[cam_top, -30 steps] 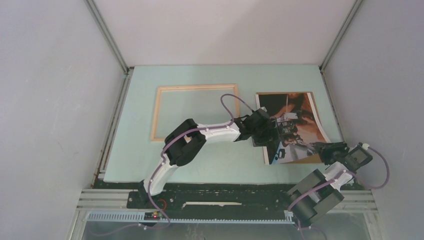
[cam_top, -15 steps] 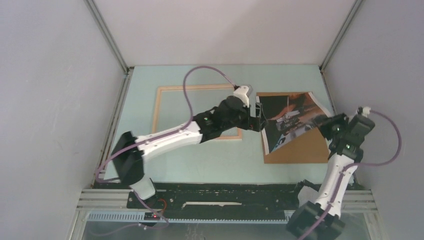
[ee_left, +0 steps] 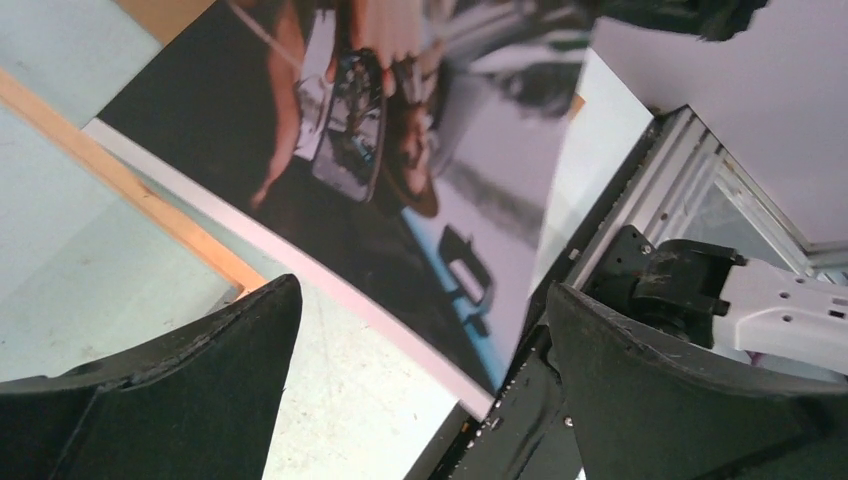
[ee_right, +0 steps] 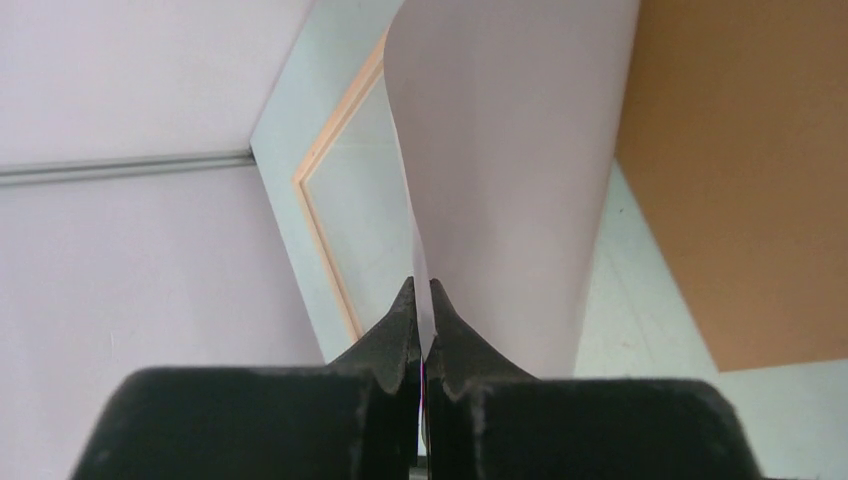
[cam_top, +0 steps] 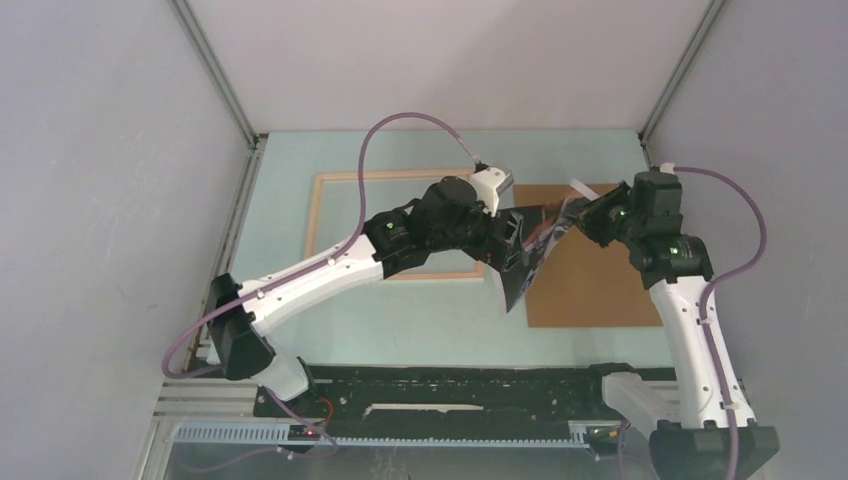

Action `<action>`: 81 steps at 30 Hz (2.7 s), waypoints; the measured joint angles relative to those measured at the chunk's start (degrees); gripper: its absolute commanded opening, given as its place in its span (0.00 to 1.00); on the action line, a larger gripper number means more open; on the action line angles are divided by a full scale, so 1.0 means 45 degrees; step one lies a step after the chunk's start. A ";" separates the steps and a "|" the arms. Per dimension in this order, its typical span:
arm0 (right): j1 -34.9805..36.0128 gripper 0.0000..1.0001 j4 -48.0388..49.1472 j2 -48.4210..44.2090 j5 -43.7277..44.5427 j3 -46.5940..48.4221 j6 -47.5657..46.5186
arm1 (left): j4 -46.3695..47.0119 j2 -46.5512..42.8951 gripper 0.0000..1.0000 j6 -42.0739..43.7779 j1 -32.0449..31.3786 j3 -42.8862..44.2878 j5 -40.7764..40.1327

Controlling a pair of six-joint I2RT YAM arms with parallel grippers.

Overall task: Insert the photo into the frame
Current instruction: Pick up the photo at the center of the board, then turn over the photo from the photo frame.

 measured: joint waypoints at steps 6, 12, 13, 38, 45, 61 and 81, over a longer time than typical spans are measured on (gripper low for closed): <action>0.2050 0.00 -0.0578 0.0155 0.1909 0.0588 0.1438 | -0.1496 0.0777 0.95 0.0049 -0.1054 0.1846 -0.0675; 0.2628 0.00 -0.1141 0.0151 0.3075 0.1064 0.2205 | -0.2380 0.1341 0.84 0.0063 -0.1894 0.2438 -0.1846; 0.2667 0.00 -0.1180 0.0126 0.3240 0.1117 0.2283 | -0.2584 0.1603 0.82 0.0083 -0.2035 0.2681 -0.2220; 0.2744 0.54 -0.2875 -0.1219 0.5280 0.2521 0.2215 | -0.5085 0.3308 0.00 0.1282 -0.3133 0.5877 -0.6844; 0.2739 0.91 -0.2526 -0.0559 0.4643 0.4643 -0.1413 | -0.5736 0.2890 0.00 0.1826 -0.3109 0.5931 -0.7305; 0.2220 0.96 -0.1389 -0.2565 0.4328 0.5668 -0.5629 | -0.4566 -0.2773 0.00 -0.0651 0.6125 0.1899 0.0495; 0.1807 0.94 -0.0967 -0.1137 0.1836 0.1855 -0.5751 | 0.1443 -0.1005 0.00 -0.3691 1.5373 -0.4988 0.6790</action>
